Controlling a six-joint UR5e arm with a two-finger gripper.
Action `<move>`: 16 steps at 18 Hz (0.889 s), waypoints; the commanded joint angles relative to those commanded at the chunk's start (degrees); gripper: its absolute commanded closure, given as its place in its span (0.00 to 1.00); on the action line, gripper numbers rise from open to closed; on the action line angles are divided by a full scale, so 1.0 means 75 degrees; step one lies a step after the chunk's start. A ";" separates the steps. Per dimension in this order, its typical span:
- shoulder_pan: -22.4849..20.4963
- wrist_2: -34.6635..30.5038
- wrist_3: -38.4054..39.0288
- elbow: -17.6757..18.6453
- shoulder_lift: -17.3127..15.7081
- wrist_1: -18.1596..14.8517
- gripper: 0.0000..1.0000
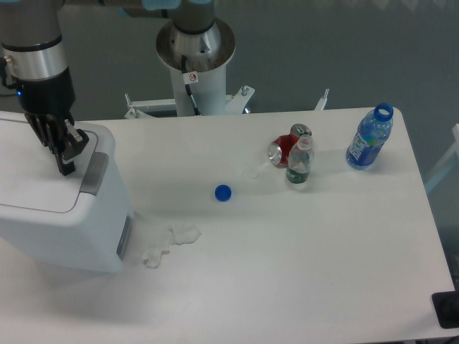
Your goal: Close the trash can
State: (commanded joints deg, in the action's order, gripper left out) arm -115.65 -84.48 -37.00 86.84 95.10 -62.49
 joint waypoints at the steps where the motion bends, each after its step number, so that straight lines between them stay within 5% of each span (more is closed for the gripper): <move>1: -0.0141 0.0200 -0.0011 -0.0070 -0.0035 0.0000 0.91; 4: -0.0516 0.0482 -0.0012 -0.0246 -0.0071 0.0012 0.47; 8: -0.0938 0.0495 0.0047 -0.0258 -0.0047 0.0035 0.19; 9: -0.1102 0.0495 0.0059 -0.0247 -0.0036 0.0047 0.02; 16: -0.2554 0.0436 -0.0969 0.0162 0.0281 0.0117 0.00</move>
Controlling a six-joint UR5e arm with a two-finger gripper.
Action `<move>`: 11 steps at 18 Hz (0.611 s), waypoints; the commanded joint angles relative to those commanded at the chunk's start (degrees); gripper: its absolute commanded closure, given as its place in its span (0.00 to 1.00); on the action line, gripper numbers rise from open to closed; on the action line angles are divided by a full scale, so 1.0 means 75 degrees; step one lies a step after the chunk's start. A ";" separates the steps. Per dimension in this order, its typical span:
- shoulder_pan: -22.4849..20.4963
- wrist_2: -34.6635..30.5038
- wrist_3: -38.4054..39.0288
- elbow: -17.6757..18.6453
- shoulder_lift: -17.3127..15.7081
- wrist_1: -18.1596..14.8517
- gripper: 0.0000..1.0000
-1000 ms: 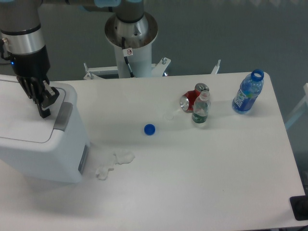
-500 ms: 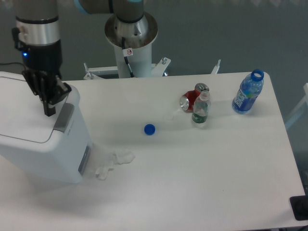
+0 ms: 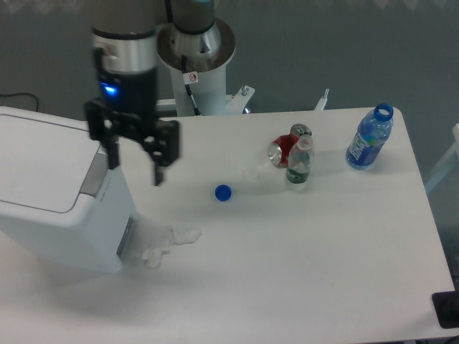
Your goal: Close the trash can
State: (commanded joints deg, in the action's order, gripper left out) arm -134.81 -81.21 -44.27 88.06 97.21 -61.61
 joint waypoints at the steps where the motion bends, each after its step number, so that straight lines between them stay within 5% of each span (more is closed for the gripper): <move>1: -0.0188 0.0000 -0.0398 0.0071 0.0035 -0.0011 0.00; 6: -0.0857 -0.0140 -0.1922 0.0107 0.0725 -0.0082 0.00; 11: -0.0904 -0.1101 -0.3599 -0.0115 0.1838 -0.0035 0.00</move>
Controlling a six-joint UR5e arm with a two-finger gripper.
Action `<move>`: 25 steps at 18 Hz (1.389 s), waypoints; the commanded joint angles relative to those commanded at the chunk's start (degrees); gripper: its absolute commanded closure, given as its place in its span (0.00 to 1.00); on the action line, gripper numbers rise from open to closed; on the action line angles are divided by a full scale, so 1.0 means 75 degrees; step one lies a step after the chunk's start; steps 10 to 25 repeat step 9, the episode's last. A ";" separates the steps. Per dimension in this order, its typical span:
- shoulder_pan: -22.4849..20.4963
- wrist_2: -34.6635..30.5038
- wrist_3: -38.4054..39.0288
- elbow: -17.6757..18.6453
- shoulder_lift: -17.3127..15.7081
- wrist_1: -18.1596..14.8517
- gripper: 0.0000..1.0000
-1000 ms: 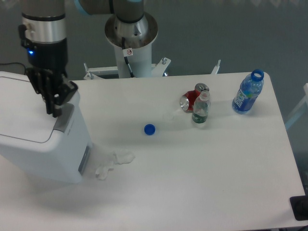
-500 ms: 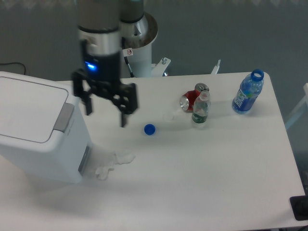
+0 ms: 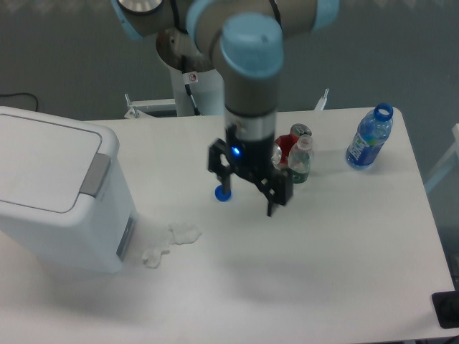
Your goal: Close the trash can
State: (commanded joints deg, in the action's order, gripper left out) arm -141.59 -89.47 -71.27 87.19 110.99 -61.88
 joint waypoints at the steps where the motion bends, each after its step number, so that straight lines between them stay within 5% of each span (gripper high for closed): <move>1: -0.0035 -0.0012 -0.0188 -0.0117 0.0164 0.0000 0.00; 25: -0.0047 -0.0059 -0.0307 -0.0188 0.0470 -0.0047 0.00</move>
